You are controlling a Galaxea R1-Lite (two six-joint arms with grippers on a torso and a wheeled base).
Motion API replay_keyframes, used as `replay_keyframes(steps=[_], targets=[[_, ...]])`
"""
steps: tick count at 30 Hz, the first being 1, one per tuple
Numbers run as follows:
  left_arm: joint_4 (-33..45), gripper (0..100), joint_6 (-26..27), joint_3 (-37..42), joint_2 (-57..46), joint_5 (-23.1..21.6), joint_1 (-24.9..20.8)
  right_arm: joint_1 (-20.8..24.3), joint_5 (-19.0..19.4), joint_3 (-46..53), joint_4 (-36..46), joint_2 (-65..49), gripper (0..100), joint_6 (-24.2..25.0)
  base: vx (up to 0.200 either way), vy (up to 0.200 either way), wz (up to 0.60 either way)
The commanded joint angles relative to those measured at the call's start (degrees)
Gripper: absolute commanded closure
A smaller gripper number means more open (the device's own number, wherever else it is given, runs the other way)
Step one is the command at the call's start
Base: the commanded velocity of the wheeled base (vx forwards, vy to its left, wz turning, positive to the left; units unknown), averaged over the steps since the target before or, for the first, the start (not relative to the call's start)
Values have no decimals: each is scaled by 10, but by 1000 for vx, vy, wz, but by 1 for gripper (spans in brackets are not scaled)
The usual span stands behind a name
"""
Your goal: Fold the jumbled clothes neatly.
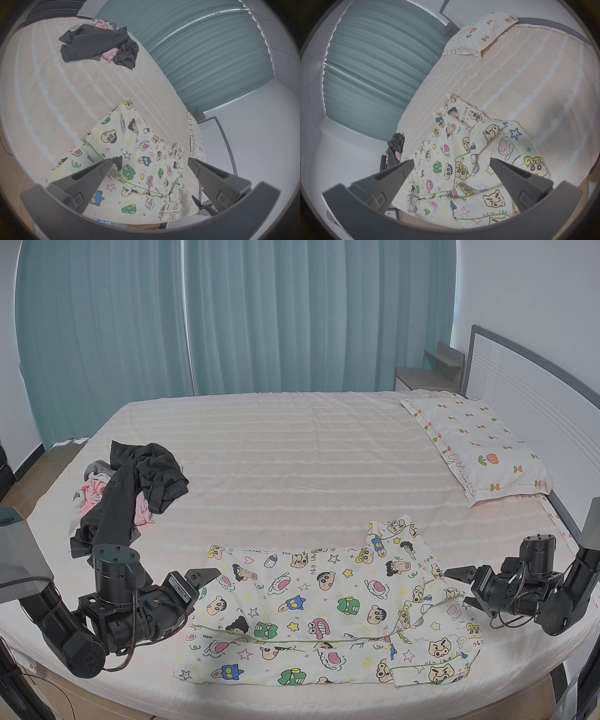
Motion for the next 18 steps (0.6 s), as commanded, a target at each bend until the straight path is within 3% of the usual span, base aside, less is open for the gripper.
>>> replay_keyframes(steps=[1,18], targets=[[1,0,0,-1,3,1,0,0,0,2,0,0,0,-1,0,0,0],[0,0,2,2,0,2,-4,5,1,0,0,5,0,0,12,0,0]])
